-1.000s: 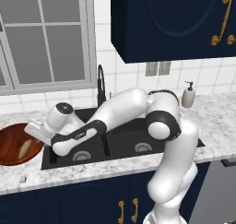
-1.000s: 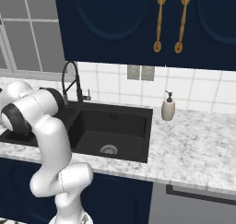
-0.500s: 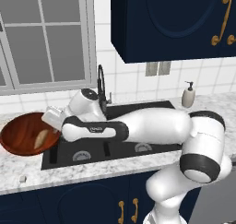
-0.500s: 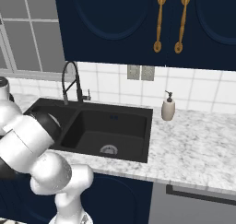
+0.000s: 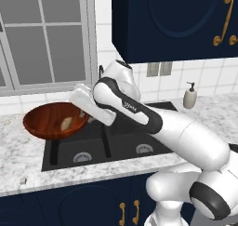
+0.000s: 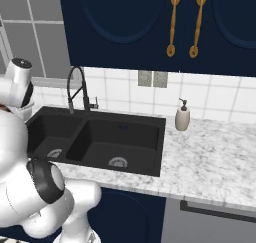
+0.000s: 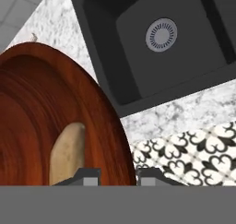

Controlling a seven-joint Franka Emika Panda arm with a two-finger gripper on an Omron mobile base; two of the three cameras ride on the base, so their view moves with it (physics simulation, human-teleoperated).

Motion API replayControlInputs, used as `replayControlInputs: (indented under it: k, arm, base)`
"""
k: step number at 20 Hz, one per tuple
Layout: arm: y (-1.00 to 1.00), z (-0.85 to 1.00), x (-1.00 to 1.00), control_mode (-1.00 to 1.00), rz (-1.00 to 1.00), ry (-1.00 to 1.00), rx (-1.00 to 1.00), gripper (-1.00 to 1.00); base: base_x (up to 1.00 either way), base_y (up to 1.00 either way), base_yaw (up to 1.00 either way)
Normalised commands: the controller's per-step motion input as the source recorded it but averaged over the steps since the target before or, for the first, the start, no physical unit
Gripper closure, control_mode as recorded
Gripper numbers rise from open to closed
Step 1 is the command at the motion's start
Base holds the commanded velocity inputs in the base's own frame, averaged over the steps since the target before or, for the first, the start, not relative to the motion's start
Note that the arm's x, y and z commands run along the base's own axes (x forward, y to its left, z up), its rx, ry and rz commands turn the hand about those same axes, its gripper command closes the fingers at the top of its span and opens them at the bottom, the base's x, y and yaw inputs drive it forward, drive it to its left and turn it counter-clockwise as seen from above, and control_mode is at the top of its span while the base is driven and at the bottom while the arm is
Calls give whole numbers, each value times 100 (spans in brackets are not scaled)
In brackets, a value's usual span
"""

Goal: Pick the sweet potato from the sink and place it in the bowl. Then pick the bowl and place it in the microwave. Then close the microwave door and press the start button.

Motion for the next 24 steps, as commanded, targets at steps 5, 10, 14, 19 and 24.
replayControlInputs:
  k: [5,10,14,19,24]
  arm:
    - [-84,84,-17,-100,0,14,4,100]
    - [-72,75,-45,-100,0,19,0,100]
    - [-89,62,-56,-100,0,8,0,100]
    - [-44,8,-73,-100,4,-1,-5,100]
    - [-55,8,-30,-100,2,-18,-6,100]
  base:
    - [0,0,0]
    - [0,0,0]
    - [0,0,0]
    - [0,0,0]
    - [0,0,0]
